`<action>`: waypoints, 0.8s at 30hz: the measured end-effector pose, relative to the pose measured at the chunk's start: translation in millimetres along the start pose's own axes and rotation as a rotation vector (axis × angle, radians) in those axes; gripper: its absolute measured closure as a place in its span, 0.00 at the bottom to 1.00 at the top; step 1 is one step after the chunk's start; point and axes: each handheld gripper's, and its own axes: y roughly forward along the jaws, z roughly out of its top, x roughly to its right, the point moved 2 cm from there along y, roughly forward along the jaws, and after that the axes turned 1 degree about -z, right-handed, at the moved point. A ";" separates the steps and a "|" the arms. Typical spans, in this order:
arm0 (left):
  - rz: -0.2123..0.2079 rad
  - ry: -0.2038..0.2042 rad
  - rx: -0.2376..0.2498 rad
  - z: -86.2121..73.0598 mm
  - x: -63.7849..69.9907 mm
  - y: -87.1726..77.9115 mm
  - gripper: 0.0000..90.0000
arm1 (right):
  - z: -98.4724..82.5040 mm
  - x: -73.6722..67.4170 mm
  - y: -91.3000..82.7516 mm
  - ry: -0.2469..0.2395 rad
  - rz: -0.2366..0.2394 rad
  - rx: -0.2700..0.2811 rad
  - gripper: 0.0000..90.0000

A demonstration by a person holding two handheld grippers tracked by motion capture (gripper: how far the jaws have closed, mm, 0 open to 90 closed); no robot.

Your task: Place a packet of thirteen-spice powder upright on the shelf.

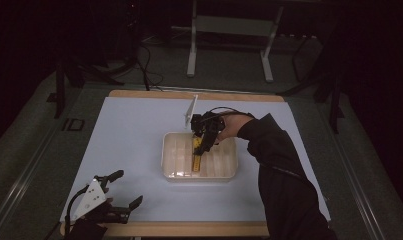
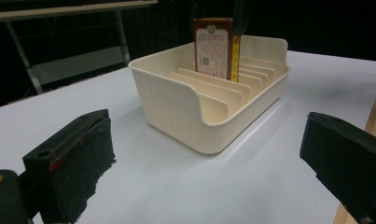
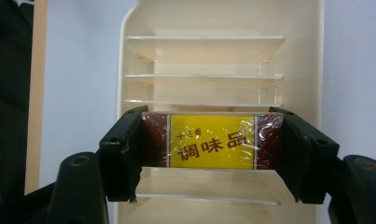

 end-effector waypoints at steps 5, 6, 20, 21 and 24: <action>-0.007 0.001 -0.008 -0.5 0.2 1.0 0.03 | -1.1 1.8 9.2 0.003 0.013 0.017 0.35; -0.007 0.001 -0.008 -0.5 0.2 1.0 0.03 | -0.8 1.7 9.3 0.004 0.014 0.017 0.35; -0.016 -0.004 -0.016 -1.0 0.0 2.3 0.03 | -0.8 -3.6 -0.8 0.006 0.032 0.023 0.30; -0.016 -0.005 -0.015 -0.9 0.0 2.3 0.03 | -0.8 -3.6 -0.8 0.006 0.032 0.023 0.30; -0.016 -0.004 -0.016 -1.1 -0.1 2.2 0.03 | -1.5 -5.4 -7.0 0.007 0.019 0.019 0.30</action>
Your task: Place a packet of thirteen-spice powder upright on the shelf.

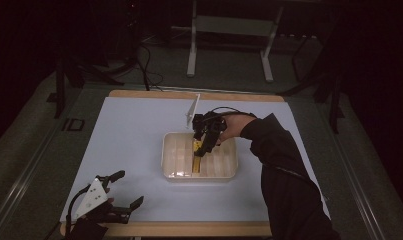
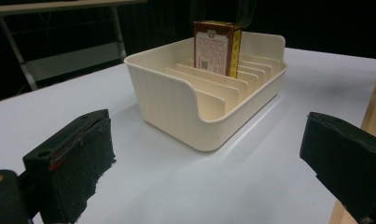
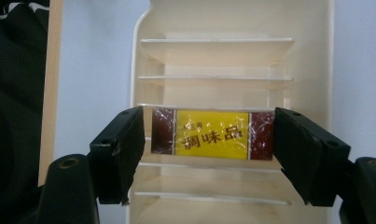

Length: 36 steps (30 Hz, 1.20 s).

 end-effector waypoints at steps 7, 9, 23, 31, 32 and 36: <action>-0.003 0.000 -0.002 -0.1 0.5 0.6 0.03 | -3.1 -3.0 -9.1 0.009 -0.008 0.001 0.28; -0.003 -0.002 -0.003 -0.2 0.2 0.8 0.03 | -4.7 -2.9 -11.4 0.010 -0.019 -0.001 0.27; -0.010 -0.001 -0.004 0.0 0.8 2.2 0.03 | -22.8 -0.3 -31.3 0.165 -0.095 0.000 0.15; -0.022 -0.004 -0.014 -0.5 1.8 4.1 0.03 | -41.1 2.4 -36.0 0.234 -0.096 0.019 0.13; -0.025 -0.003 -0.016 -0.5 2.1 4.5 0.03 | -46.9 3.6 -36.4 0.245 -0.110 0.022 0.13; -0.028 -0.001 -0.019 -0.6 2.2 5.8 0.03 | -54.1 4.7 -37.5 0.271 -0.117 0.035 0.14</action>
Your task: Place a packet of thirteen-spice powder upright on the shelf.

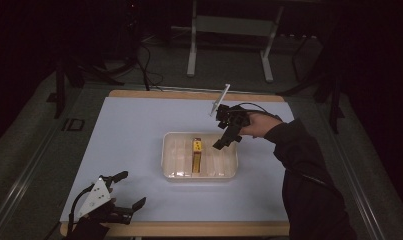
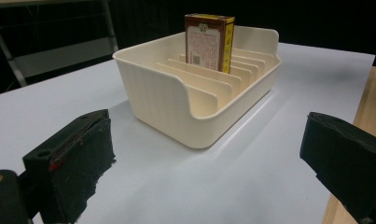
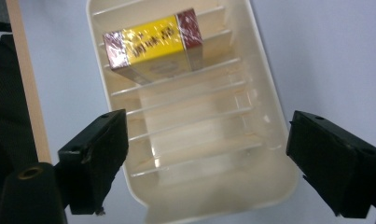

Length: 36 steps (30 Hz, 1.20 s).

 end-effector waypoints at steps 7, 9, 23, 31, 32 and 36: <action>-0.005 -0.002 -0.004 0.0 0.3 0.7 0.03 | -15.9 3.7 -7.8 0.027 -0.080 0.034 0.15; -0.007 -0.002 -0.007 -0.1 0.7 1.0 0.03 | -20.9 4.1 -10.4 0.040 -0.101 0.050 0.15; -0.015 0.004 -0.015 -0.4 1.7 3.2 0.03 | -58.1 -0.7 -10.8 0.072 -0.181 0.131 0.15; -0.016 0.007 -0.017 -0.6 2.1 4.2 0.03 | -80.9 1.3 -10.5 0.137 -0.231 0.175 0.15; -0.016 0.007 -0.017 -0.5 2.2 4.2 0.03 | -83.6 1.6 -10.5 0.152 -0.237 0.178 0.15; -0.015 0.010 -0.020 -0.6 2.2 4.2 0.03 | -94.9 1.5 -9.9 0.206 -0.279 0.228 0.15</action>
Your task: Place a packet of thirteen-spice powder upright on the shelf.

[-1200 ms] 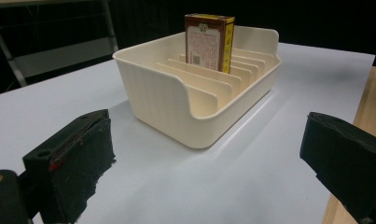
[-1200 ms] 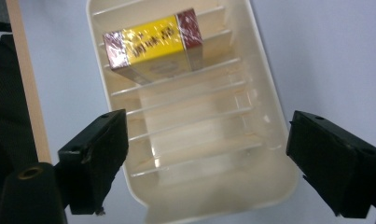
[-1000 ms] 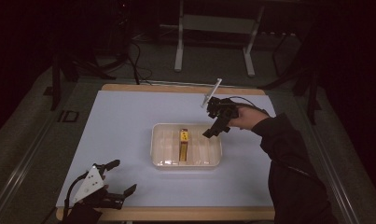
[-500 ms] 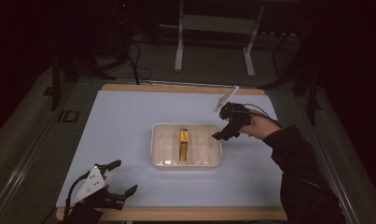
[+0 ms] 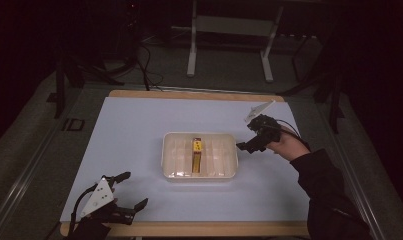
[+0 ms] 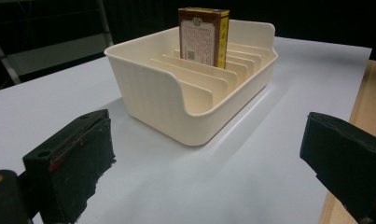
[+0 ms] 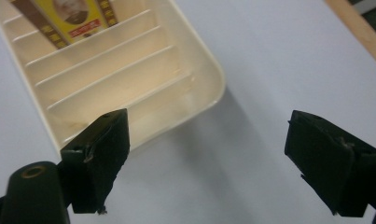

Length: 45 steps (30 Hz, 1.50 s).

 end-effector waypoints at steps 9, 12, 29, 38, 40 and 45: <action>0.000 0.004 -0.003 0.3 0.7 0.7 0.03 | -23.3 -6.5 5.8 0.077 -0.070 0.071 0.15; -0.002 0.006 -0.006 0.3 0.9 1.2 0.03 | -31.1 -8.7 9.2 0.101 -0.093 0.092 0.15; 0.002 0.012 -0.002 1.1 1.1 0.9 0.03 | -77.5 -20.4 11.0 0.321 -0.151 0.300 0.15; 0.004 0.011 0.001 1.6 0.4 -0.2 0.03 | -97.5 -32.0 7.3 0.374 -0.218 0.368 0.15; 0.004 0.013 -0.003 1.7 0.7 0.1 0.03 | -101.6 -34.3 6.0 0.394 -0.227 0.386 0.15; 0.003 0.015 -0.002 2.0 0.7 -0.2 0.03 | -110.9 -40.0 5.2 0.422 -0.255 0.404 0.15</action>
